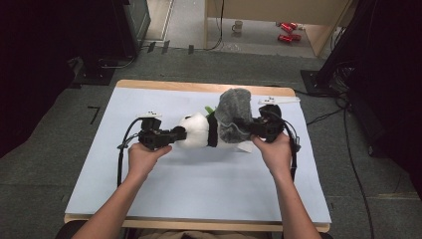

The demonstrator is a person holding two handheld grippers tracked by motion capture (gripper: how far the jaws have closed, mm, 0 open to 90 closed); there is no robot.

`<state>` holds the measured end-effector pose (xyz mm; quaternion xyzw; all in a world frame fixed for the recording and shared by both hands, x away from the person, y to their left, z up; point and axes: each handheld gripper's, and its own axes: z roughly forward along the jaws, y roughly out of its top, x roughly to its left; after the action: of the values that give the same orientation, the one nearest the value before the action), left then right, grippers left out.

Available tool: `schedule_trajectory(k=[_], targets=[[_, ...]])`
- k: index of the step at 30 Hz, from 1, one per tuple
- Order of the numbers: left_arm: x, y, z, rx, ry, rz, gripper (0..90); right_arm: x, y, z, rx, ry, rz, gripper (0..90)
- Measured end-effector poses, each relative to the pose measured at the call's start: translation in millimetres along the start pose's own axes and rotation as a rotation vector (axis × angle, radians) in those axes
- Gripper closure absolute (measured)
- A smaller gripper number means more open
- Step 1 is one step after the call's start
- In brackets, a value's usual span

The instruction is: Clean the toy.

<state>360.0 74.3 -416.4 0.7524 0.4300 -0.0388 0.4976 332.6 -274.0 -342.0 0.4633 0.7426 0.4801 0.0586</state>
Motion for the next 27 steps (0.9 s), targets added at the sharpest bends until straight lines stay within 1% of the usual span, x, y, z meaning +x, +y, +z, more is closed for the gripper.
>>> schedule_trajectory(k=[1, 2, 3, 4, 6, 7, 9, 10, 12, 14, 16, 18, 21, 23, 25, 27], targets=[[-0.9, -0.8, -2.7, 0.001, 0.001, -0.001, 68.6, 6.2, -0.6, 7.3, 0.025, 0.029, -0.017, 81.7], [-2.1, -2.1, -4.4, 0.000, 0.007, 0.001, 68.5, 7.6, -1.9, 11.1, 0.042, 0.040, -0.026, 81.7], [-2.7, -3.2, -5.2, 0.000, 0.015, 0.007, 68.5, 7.6, -1.9, 11.1, 0.042, 0.040, -0.026, 81.7], [-2.6, -4.7, -6.0, 0.000, 0.028, 0.015, 68.4, 7.7, -3.3, 14.6, 0.054, 0.048, -0.030, 81.7], [-1.7, -5.8, -5.7, -0.005, 0.034, 0.014, 68.1, 3.8, -9.6, 26.6, 0.101, 0.044, -0.030, 81.7], [-0.9, -6.0, -5.7, -0.008, 0.043, 0.023, 67.8, 1.2, -13.0, 32.6, 0.123, 0.041, -0.028, 81.7], [0.8, -6.9, -4.7, -0.018, 0.058, 0.039, 65.9, -5.4, -18.4, 42.2, 0.141, 0.029, -0.017, 81.7], [2.1, -7.5, -4.7, -0.028, 0.058, 0.051, 64.0, -9.1, -19.5, 44.5, 0.133, 0.043, -0.005, 81.7], [4.6, -8.9, -5.1, -0.042, 0.056, 0.056, 57.5, -13.0, -18.5, 46.5, 0.120, 0.046, 0.002, 81.7], [5.9, -10.9, -6.3, -0.046, 0.063, 0.063, 52.1, -14.1, -17.9, 49.4, 0.113, 0.053, -0.005, 81.7], [6.6, -12.2, -7.9, -0.056, 0.061, 0.085, 47.6, -13.3, -17.4, 50.7, 0.110, 0.042, -0.014, 81.8], [6.5, -13.8, -10.7, -0.078, 0.062, 0.119, 45.4, -13.6, -16.0, 51.4, 0.106, 0.031, -0.021, 81.8], [6.1, -17.1, -15.3, -0.098, 0.070, 0.197, 42.1, -15.2, -13.6, 52.0, 0.099, 0.015, -0.028, 81.7], [7.4, -18.9, -19.0, -0.113, 0.073, 0.233, 39.6, -16.4, -12.1, 52.5, 0.096, 0.013, -0.026, 81.7], [10.4, -20.5, -21.7, -0.117, 0.071, 0.250, 37.3, -17.5, -10.2, 53.4, 0.090, 0.008, -0.028, 81.7], [15.4, -22.6, -21.6, -0.105, 0.062, 0.249, 35.6, -19.3, -7.8, 54.0, 0.083, 0.002, -0.028, 81.6]])
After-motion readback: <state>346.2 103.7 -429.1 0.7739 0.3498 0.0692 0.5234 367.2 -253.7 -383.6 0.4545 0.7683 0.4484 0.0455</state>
